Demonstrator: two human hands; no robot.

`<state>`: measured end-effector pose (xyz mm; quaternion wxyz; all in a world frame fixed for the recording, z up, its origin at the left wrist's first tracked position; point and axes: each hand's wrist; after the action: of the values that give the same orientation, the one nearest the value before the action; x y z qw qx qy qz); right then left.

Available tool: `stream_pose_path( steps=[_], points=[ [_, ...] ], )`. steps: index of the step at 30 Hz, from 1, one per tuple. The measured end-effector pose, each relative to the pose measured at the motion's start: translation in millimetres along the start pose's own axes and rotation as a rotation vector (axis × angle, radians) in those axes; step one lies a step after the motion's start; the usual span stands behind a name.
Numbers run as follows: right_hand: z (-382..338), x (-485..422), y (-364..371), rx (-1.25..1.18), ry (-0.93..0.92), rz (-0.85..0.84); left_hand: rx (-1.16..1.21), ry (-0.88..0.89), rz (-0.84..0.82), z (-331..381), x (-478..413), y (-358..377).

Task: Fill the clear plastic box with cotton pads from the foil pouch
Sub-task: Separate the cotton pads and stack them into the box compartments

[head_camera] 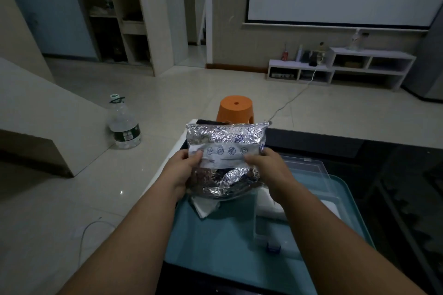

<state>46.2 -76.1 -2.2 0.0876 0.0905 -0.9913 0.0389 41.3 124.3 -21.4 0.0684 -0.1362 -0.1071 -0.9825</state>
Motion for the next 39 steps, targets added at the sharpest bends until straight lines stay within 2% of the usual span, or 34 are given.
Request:
stream_pose_path(
  steps=[4, 11, 15, 19, 24, 31, 34, 39],
  points=[
    [3.1, -0.8, -0.3, 0.011, -0.027, 0.039, 0.078, 0.039, 0.038, 1.7, -4.6, 4.3],
    [3.6, -3.2, 3.2, 0.078, -0.020, 0.094, 0.078, 0.145, 0.081, 3.7, -6.0, 10.3],
    [4.6, -5.4, 5.9, 0.140, -0.057, 0.172, -0.009, 0.068, 0.063, 1.6, -5.6, 5.2],
    [6.5, -6.5, 6.7, 0.183, -0.049, 0.170, -0.166, -0.032, 0.081, -3.3, -6.0, -0.3],
    [7.4, -5.6, 2.9, 0.151, 0.001, 0.133, -0.152, -0.030, 0.139, -7.8, -14.4, -5.2],
    [12.2, -5.0, -2.8, 0.361, 0.064, 0.232, -0.134, 0.027, 0.230, -10.4, -13.1, -1.6],
    [13.2, -7.3, -3.1, 0.469, 0.039, 0.286, -0.216, 0.057, 0.284, -13.2, -12.6, -1.4],
    [14.9, -5.6, -4.0, 0.529, 0.051, 0.241, -0.236, 0.040, 0.249, -17.2, -14.3, -4.2]
  ],
)
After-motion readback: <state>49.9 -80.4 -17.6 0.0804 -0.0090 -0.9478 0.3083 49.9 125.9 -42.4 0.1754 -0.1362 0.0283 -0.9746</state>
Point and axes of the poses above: each hand's wrist, its own x-axis away from the middle knuckle, its own y-axis out of the palm, z = x × y, and after that the axes turned 6 degrees about -z, right-handed
